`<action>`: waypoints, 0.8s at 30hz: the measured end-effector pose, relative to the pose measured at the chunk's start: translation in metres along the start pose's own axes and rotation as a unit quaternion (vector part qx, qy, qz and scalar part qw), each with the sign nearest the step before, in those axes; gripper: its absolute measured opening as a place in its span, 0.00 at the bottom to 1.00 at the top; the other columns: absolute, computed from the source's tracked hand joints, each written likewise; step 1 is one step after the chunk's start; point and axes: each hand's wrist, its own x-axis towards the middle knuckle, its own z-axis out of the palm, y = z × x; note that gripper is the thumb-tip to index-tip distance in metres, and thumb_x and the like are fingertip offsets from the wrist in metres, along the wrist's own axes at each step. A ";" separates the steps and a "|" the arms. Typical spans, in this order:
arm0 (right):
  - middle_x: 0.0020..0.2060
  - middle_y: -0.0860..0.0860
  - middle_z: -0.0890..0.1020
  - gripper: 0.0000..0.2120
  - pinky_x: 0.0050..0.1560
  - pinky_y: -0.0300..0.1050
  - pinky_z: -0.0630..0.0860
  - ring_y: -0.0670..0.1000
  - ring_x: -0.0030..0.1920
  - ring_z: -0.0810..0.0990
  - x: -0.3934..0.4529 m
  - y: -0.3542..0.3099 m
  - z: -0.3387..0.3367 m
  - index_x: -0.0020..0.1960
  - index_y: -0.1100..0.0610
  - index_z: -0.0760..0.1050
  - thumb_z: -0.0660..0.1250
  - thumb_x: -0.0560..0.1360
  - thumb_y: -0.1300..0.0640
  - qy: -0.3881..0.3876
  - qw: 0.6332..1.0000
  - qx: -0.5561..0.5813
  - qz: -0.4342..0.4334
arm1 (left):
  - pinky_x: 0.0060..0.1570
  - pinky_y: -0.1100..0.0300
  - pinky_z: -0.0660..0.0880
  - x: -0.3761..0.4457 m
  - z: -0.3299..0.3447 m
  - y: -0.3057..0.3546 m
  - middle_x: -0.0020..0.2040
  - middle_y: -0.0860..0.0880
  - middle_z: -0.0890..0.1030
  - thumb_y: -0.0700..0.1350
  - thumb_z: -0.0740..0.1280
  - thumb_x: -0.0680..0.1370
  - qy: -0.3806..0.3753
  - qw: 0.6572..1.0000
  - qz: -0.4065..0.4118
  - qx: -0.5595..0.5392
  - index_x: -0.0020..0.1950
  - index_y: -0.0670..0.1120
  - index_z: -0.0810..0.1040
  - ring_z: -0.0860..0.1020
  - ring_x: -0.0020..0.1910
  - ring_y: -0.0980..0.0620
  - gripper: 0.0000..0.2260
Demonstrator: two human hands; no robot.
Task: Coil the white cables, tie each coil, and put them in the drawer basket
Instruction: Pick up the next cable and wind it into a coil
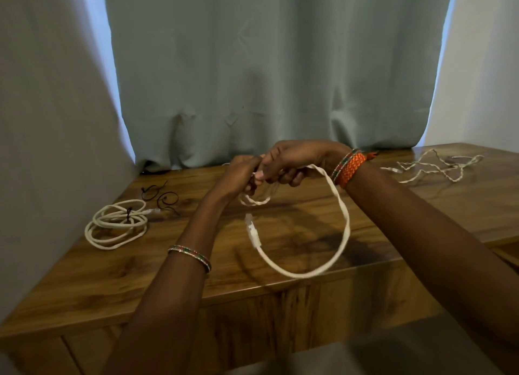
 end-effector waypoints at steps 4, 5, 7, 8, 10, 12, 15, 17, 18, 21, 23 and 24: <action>0.25 0.47 0.70 0.05 0.22 0.32 0.56 0.41 0.22 0.60 -0.006 0.005 -0.010 0.43 0.61 0.79 0.66 0.76 0.62 0.096 0.995 0.035 -0.004 | 0.18 0.72 0.55 0.001 -0.001 -0.001 0.19 0.52 0.61 0.49 0.56 0.82 -0.037 0.992 -0.078 -0.091 0.32 0.43 0.69 0.57 0.15 0.60 0.19; 0.25 0.47 0.71 0.05 0.21 0.32 0.57 0.42 0.22 0.61 -0.007 0.007 -0.012 0.43 0.61 0.80 0.66 0.76 0.62 0.115 0.993 0.032 -0.003 | 0.18 0.73 0.55 0.001 -0.002 -0.001 0.18 0.53 0.61 0.51 0.56 0.81 -0.047 0.989 -0.098 -0.105 0.33 0.43 0.68 0.57 0.14 0.60 0.19; 0.26 0.48 0.71 0.07 0.21 0.33 0.58 0.43 0.23 0.61 -0.006 0.010 -0.013 0.48 0.64 0.80 0.66 0.76 0.61 0.149 0.989 0.007 0.006 | 0.16 0.73 0.56 0.000 -0.003 -0.002 0.18 0.54 0.62 0.53 0.57 0.80 -0.069 0.982 -0.123 -0.129 0.35 0.43 0.69 0.58 0.14 0.60 0.19; 0.27 0.49 0.70 0.09 0.22 0.33 0.59 0.44 0.24 0.61 -0.005 0.011 -0.012 0.50 0.65 0.80 0.66 0.76 0.60 0.166 0.986 -0.009 0.008 | 0.16 0.72 0.56 -0.001 -0.004 -0.004 0.18 0.54 0.62 0.53 0.57 0.80 -0.086 0.977 -0.126 -0.147 0.35 0.43 0.68 0.59 0.14 0.61 0.18; 0.29 0.50 0.71 0.10 0.23 0.35 0.60 0.45 0.25 0.62 -0.003 0.013 -0.010 0.51 0.64 0.80 0.67 0.76 0.58 0.203 0.978 -0.045 0.006 | 0.16 0.71 0.57 -0.002 -0.007 -0.008 0.19 0.55 0.63 0.50 0.55 0.81 -0.122 0.968 -0.117 -0.187 0.37 0.43 0.68 0.60 0.15 0.62 0.16; 0.30 0.51 0.73 0.10 0.22 0.35 0.61 0.45 0.25 0.64 -0.002 0.015 -0.009 0.47 0.61 0.82 0.69 0.75 0.54 0.245 0.965 -0.095 -0.003 | 0.17 0.71 0.58 -0.005 -0.010 -0.012 0.20 0.55 0.62 0.47 0.54 0.81 -0.135 0.960 -0.112 -0.217 0.38 0.42 0.68 0.60 0.16 0.62 0.14; 0.27 0.52 0.75 0.15 0.22 0.35 0.64 0.43 0.21 0.66 0.001 0.021 -0.013 0.41 0.62 0.82 0.71 0.72 0.49 0.297 0.939 -0.171 -0.030 | 0.17 0.70 0.59 -0.008 -0.016 -0.018 0.21 0.55 0.62 0.48 0.55 0.81 -0.153 0.946 -0.125 -0.256 0.41 0.44 0.69 0.60 0.15 0.61 0.12; 0.28 0.54 0.78 0.16 0.28 0.39 0.68 0.45 0.25 0.72 0.006 0.027 -0.016 0.38 0.61 0.81 0.71 0.72 0.47 0.332 0.916 -0.222 -0.044 | 0.16 0.70 0.60 -0.008 -0.019 -0.021 0.20 0.55 0.62 0.48 0.55 0.80 -0.152 0.935 -0.119 -0.299 0.43 0.44 0.69 0.60 0.14 0.61 0.11; 0.28 0.54 0.78 0.16 0.31 0.40 0.68 0.47 0.27 0.73 0.010 0.031 -0.017 0.36 0.59 0.81 0.70 0.72 0.47 0.352 0.905 -0.235 -0.049 | 0.15 0.70 0.59 -0.007 -0.021 -0.022 0.19 0.55 0.62 0.48 0.54 0.81 -0.140 0.930 -0.118 -0.319 0.41 0.44 0.68 0.60 0.13 0.60 0.12; 0.30 0.57 0.79 0.17 0.31 0.42 0.67 0.49 0.30 0.73 0.015 0.049 -0.021 0.36 0.61 0.79 0.69 0.73 0.47 0.409 0.880 -0.236 -0.056 | 0.14 0.71 0.54 -0.004 -0.026 -0.024 0.18 0.55 0.63 0.47 0.52 0.82 -0.112 0.923 -0.111 -0.352 0.38 0.43 0.66 0.59 0.11 0.59 0.14; 0.33 0.59 0.80 0.18 0.32 0.41 0.69 0.50 0.32 0.74 0.016 0.059 -0.023 0.37 0.63 0.79 0.69 0.74 0.48 0.429 0.879 -0.195 -0.068 | 0.13 0.71 0.53 -0.002 -0.026 -0.025 0.18 0.54 0.62 0.46 0.51 0.83 -0.097 0.922 -0.111 -0.357 0.38 0.43 0.66 0.59 0.11 0.59 0.15; 0.32 0.57 0.79 0.18 0.33 0.42 0.69 0.50 0.32 0.74 0.018 0.062 -0.023 0.35 0.61 0.77 0.69 0.73 0.47 0.440 0.876 -0.182 -0.077 | 0.12 0.71 0.53 0.000 -0.025 -0.025 0.17 0.53 0.62 0.46 0.51 0.83 -0.091 0.919 -0.114 -0.367 0.38 0.43 0.66 0.59 0.11 0.59 0.15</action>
